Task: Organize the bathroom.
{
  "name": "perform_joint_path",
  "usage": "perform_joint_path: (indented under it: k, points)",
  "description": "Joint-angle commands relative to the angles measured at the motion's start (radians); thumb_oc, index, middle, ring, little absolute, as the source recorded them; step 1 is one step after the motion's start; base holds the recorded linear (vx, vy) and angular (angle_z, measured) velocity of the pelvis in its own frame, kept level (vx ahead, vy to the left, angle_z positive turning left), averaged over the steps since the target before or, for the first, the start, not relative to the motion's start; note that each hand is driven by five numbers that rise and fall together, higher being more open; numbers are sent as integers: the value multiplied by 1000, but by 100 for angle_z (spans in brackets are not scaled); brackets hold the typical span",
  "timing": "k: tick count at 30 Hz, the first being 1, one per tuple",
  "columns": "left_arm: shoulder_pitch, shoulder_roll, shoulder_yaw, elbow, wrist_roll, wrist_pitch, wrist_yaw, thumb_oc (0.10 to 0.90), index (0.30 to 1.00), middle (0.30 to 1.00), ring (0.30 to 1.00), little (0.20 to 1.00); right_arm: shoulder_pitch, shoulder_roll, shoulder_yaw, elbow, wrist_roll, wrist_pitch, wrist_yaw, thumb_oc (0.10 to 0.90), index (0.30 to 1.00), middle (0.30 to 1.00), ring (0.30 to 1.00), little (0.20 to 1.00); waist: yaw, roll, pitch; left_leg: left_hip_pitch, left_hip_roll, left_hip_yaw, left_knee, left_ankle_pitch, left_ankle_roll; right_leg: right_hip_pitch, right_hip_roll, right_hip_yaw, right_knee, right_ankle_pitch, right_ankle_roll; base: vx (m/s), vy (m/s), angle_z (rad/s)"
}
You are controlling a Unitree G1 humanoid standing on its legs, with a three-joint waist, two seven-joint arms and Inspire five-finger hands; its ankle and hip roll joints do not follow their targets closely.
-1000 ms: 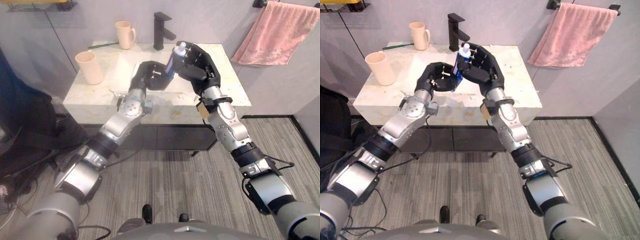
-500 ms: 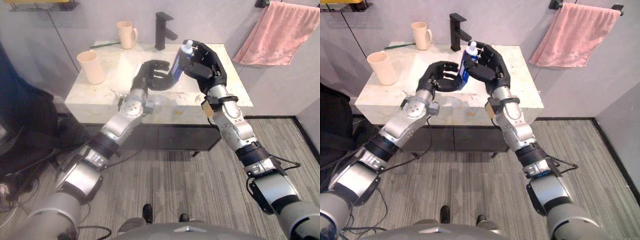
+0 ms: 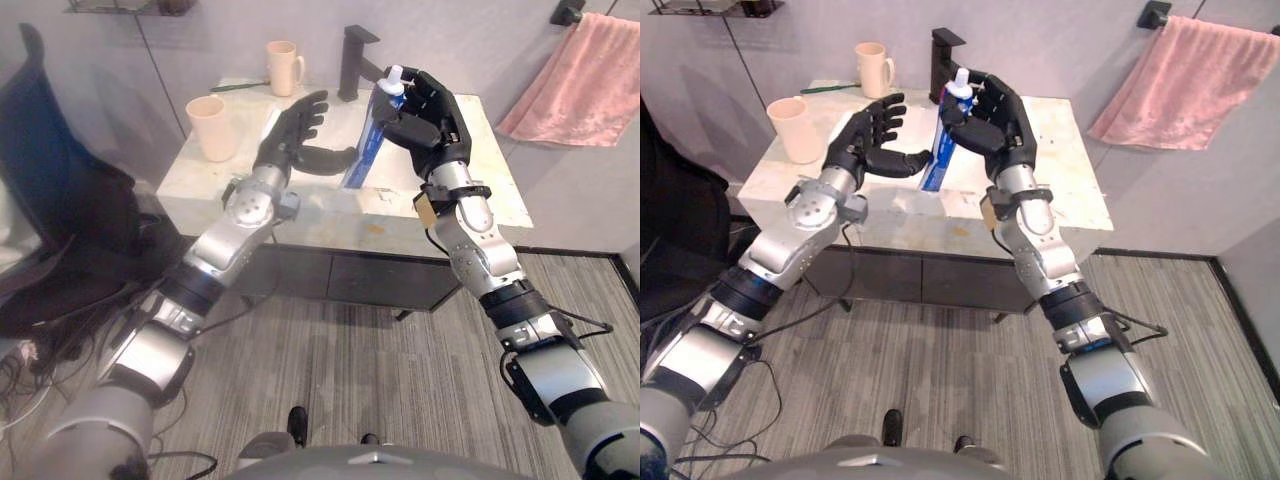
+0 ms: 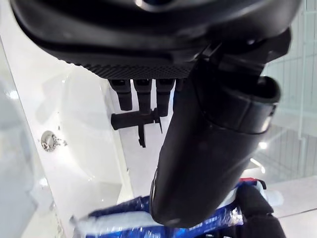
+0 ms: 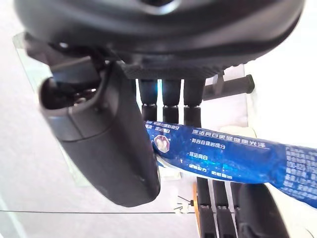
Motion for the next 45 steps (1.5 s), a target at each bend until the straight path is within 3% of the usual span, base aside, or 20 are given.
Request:
perform_joint_path:
  k: [1, 12, 13, 14, 16, 21, 25, 27, 29, 31, 35, 38, 40, 42, 45]
  points:
    - [-16, 80, 102, -95, 14, -111, -28, 800, 900, 900, 900, 900, -138, -51, -70, -142, -65, -141, -17, 400, 300, 300, 300, 300, 42, -36, -122, 47, -33, -14, -2, -78, 7, -46, 18, 2, 35, -4, -6, -12, -38, 8]
    - [259, 139, 313, -333, 7, -202, 34, 800, 900, 900, 900, 900, -123, -126, -113, -133, -121, -158, -86, 400, 300, 300, 300, 300, 142, -44, -115, 36, -46, -91, -2, -68, 6, -31, 16, -51, 37, -13, -13, -8, -40, 23]
    - [332, 143, 361, -360, 14, -227, 44, 800, 900, 900, 900, 900, -122, -137, -125, -128, -142, -159, -111, 400, 300, 300, 300, 300, 168, -47, -112, 33, -48, -107, -2, -65, 5, -28, 15, -68, 37, -14, -15, 11, -10, 28]
    - [337, 143, 363, -364, 14, -227, 44, 800, 900, 900, 900, 900, -122, -136, -124, -128, -144, -159, -113, 400, 300, 300, 300, 300, 166, -47, -113, 34, -48, -108, -2, -65, 5, -27, 14, -69, 37, -14, -15, 33, -1, 26]
    - [467, 145, 459, -377, 9, -251, 94, 800, 900, 900, 900, 900, -125, -170, -144, -121, -190, -163, -152, 400, 300, 300, 300, 300, 208, -52, -107, 30, -54, -135, -2, -60, 3, -19, 11, -92, 37, -15, -18, 60, 18, 26]
    - [654, 127, 549, -332, 54, -245, 167, 800, 900, 900, 900, 900, -163, -245, -157, -78, -219, -184, -185, 400, 300, 300, 300, 300, 258, -63, -95, 31, -63, -171, -2, -56, 3, -13, 2, -121, 44, -17, -18, 58, 41, 32]
    - [784, 112, 559, -247, -74, -244, 127, 800, 900, 900, 900, 900, -230, -331, -147, 7, -192, -207, -187, 400, 300, 300, 300, 300, 291, -71, -82, 34, -76, -194, -2, -50, 12, -22, -18, -133, 114, -14, -5, 68, 64, 28]
    - [815, 109, 548, -218, -128, -243, 61, 800, 900, 900, 900, 900, -251, -353, -137, 42, -173, -246, -188, 400, 300, 300, 300, 300, 294, -71, -64, 41, -83, -201, 2, -51, 22, -55, -44, -123, 219, 15, 16, 75, 97, 29]
    - [834, 103, 517, -204, -198, -232, 13, 800, 900, 900, 900, 900, -245, -388, -147, 59, -177, -286, -205, 400, 300, 300, 300, 300, 288, -54, -40, 46, -83, -220, 8, -41, 32, -115, -77, -96, 384, 70, 32, 53, 116, 42]
    - [836, 93, 472, -190, -216, -231, -22, 800, 900, 900, 900, 900, -244, -424, -163, 67, -186, -323, -228, 400, 300, 300, 300, 300, 266, -35, -20, 54, -79, -249, 9, -33, 35, -177, -68, -25, 483, 115, 34, 96, 35, 43]
    - [814, 73, 413, -165, -217, -219, -22, 800, 900, 900, 900, 900, -270, -457, -161, 80, -230, -338, -255, 400, 300, 300, 300, 300, 240, -34, -15, 70, -77, -285, 6, -41, 32, -197, -39, 4, 360, 94, 21, 170, -94, 55]
    - [808, 64, 373, -172, -196, -210, -14, 800, 900, 900, 900, 900, -270, -503, -160, 73, -257, -352, -310, 400, 300, 300, 300, 300, 191, -48, -14, 104, -93, -344, 5, -77, 32, -238, 17, 96, 134, 123, 23, 284, -180, 52]
    - [816, 69, 357, -178, -182, -224, -29, 800, 900, 900, 900, 900, -251, -505, -168, 33, -299, -327, -340, 400, 300, 300, 300, 300, 171, -53, -7, 120, -103, -362, 9, -98, 39, -281, 26, 127, 111, 182, 40, 222, -146, 74]
    - [833, 80, 342, -206, -179, -238, -43, 800, 900, 900, 900, 900, -225, -513, -188, -15, -316, -302, -346, 400, 300, 300, 300, 300, 159, -56, -11, 123, -98, -375, 12, -104, 38, -276, 51, 163, 105, 160, 19, 179, -161, 49]
    - [832, 75, 322, -209, -154, -282, -54, 800, 900, 900, 900, 900, -228, -524, -184, -38, -332, -294, -364, 400, 300, 300, 300, 300, 158, -76, -25, 110, -86, -345, 28, -108, 23, -212, 62, 153, 32, 155, 5, 181, -169, 60]
